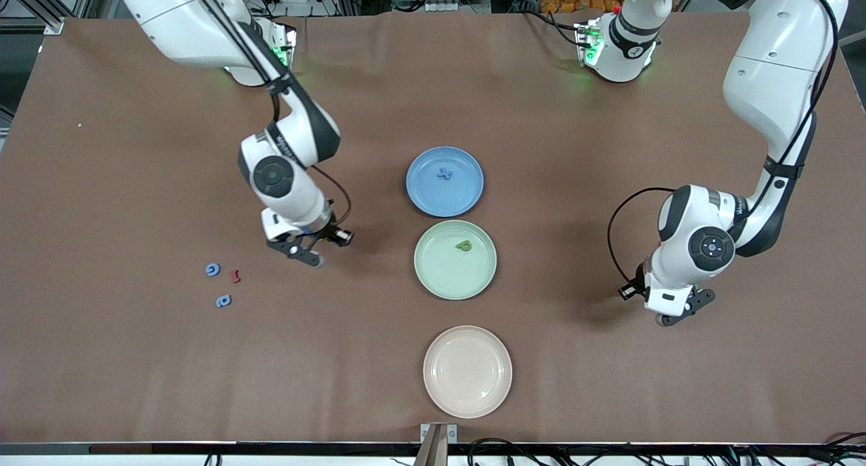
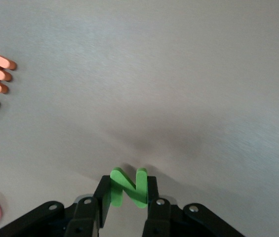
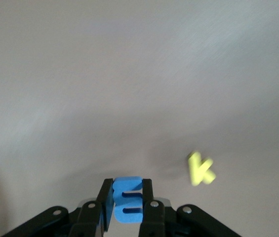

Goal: Sort letters by color into matching plates
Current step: 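Drop the blue m onto the blue plate while the left gripper carries the N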

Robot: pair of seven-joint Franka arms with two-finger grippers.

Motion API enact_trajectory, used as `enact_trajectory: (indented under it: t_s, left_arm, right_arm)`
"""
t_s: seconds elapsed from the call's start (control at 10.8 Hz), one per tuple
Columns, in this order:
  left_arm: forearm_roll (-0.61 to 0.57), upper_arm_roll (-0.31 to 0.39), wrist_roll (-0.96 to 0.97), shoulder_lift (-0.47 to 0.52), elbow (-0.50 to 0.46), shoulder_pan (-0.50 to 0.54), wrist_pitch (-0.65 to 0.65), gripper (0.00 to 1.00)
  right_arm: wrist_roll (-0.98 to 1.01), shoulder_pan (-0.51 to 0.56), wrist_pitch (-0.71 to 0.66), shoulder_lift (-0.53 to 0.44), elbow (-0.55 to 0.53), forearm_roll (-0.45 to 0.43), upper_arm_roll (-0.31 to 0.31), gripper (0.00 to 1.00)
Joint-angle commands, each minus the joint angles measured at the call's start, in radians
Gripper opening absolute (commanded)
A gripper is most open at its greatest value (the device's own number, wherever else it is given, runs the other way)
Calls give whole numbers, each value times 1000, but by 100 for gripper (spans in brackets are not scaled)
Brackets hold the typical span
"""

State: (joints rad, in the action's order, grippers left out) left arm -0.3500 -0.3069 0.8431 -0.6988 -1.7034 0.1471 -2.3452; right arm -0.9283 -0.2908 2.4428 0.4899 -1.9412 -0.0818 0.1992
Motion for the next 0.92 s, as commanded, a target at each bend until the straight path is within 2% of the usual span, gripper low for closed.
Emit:
enact_trajectory:
  t_s: [0.0,0.28,0.55,0.83]
  left_arm:
    - [-14,-64,-1,27,-5,-6,29,0]
    - [-14,-144,2,27,-5,-6,29,0]
    - [-3,-219,83,19,-4,-18,29,0]
    - [41,-221,94,5,28,-90,21,0]
  right_arm:
    - [9,-124,-68,-2,43,-33,8,19]
    - [17,-243,-70,4,65,-55,9,19]
    - [16,-352,-70,10,73,-53,9,19]
    - [8,-441,-71,55,119,-49,9,20]
